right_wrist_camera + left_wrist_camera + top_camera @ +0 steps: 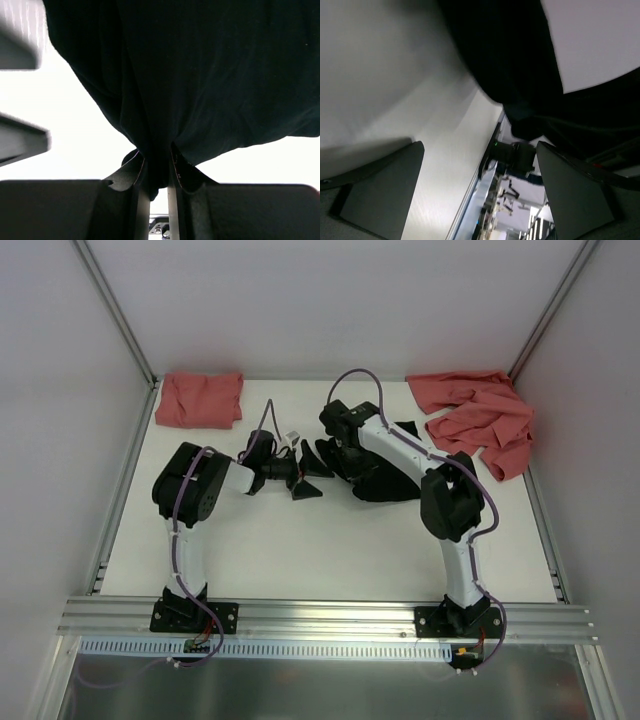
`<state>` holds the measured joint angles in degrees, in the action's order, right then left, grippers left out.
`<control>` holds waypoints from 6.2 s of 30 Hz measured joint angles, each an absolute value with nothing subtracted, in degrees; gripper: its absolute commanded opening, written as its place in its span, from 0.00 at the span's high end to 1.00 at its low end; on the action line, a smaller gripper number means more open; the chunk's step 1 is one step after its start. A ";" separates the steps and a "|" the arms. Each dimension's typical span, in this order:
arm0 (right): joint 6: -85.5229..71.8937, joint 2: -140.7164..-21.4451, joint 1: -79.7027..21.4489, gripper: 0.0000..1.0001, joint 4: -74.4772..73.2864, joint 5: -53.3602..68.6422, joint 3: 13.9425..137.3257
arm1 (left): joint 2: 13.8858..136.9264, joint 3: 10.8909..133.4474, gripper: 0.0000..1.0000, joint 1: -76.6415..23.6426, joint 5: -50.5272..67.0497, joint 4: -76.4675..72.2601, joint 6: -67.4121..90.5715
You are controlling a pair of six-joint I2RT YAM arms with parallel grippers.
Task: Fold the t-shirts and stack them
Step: Put the neatly folded tshirt into the corner of the board with the left arm
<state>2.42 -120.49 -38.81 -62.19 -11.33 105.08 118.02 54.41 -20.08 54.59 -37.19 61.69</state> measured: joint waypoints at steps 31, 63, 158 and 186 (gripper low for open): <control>0.60 -120.07 -38.09 0.85 -63.57 -11.57 104.95 | 127.48 73.08 0.01 -26.81 43.07 -43.31 72.90; 2.24 -109.12 -37.76 0.00 -61.54 -18.15 102.45 | 123.50 81.87 1.00 -27.70 40.60 -7.05 45.41; 3.49 -95.68 -21.43 0.01 -71.72 -16.10 96.84 | 133.64 129.51 1.00 12.86 13.50 19.35 -4.14; 3.49 -103.24 -24.25 0.01 -71.88 -15.97 102.37 | 133.60 137.40 1.00 10.46 22.04 16.56 5.43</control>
<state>3.49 -103.24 -24.25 -71.88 -15.97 102.37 133.60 137.40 10.46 22.04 16.56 5.43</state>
